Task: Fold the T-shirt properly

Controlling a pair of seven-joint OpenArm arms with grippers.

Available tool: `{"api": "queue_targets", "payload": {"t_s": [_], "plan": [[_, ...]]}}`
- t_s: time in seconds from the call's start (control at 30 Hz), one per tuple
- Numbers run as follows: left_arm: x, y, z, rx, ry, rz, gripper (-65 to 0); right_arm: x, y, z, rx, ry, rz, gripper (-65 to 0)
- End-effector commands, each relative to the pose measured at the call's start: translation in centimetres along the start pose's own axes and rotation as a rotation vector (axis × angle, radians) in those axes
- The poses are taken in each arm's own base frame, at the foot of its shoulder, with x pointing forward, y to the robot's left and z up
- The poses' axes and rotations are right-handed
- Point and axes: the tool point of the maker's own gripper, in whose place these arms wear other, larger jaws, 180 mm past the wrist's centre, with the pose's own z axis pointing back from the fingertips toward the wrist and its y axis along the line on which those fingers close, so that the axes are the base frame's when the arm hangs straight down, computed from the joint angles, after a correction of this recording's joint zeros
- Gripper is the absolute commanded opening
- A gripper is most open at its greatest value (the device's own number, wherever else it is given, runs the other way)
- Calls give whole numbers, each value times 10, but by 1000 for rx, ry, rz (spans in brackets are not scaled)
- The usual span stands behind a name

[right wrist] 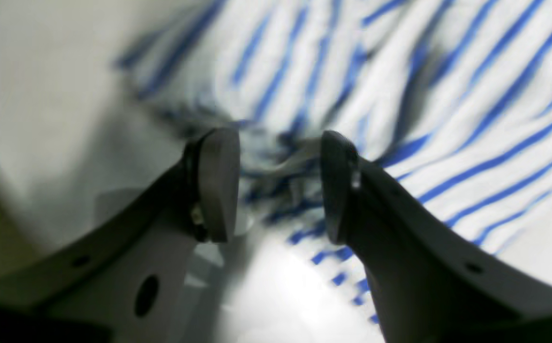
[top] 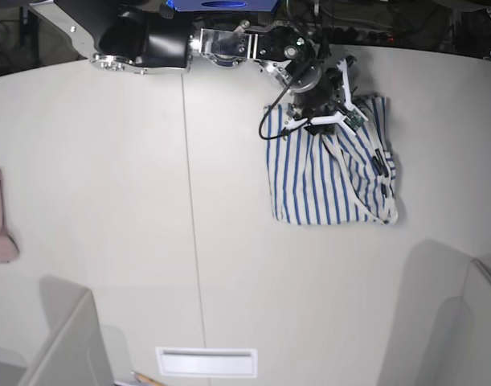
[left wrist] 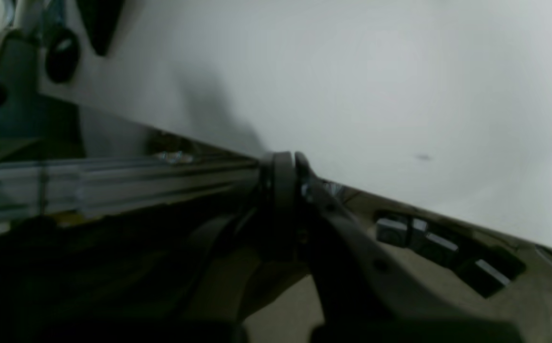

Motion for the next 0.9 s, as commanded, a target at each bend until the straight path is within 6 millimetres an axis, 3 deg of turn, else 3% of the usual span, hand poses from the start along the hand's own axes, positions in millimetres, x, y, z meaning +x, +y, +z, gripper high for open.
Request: {"api": "queue_targets", "payload": {"t_s": [0.0,0.17,0.3,0.57,0.73,0.87], "plan": [[10,10,2,25,-33,-9,-650,27,10,1,13,-69,3,-359],[12,8,2,21,-37,-7,-650,31,20,-5,20,-21,27,-305],[10,7,1,20,-33,-4,-650,44,16,-3,17,-49,33,-302],[13,5,2,14,-42,4,-650,42,15,-8,6,-40,44,-302],[16,-13,-2,-28,-45,-30,-650,41,13,-11,1,-33,51,-302],[18,-25,-3,-58,-50,-40,-650,47,24,-6,49,-57,77,-306]]}}
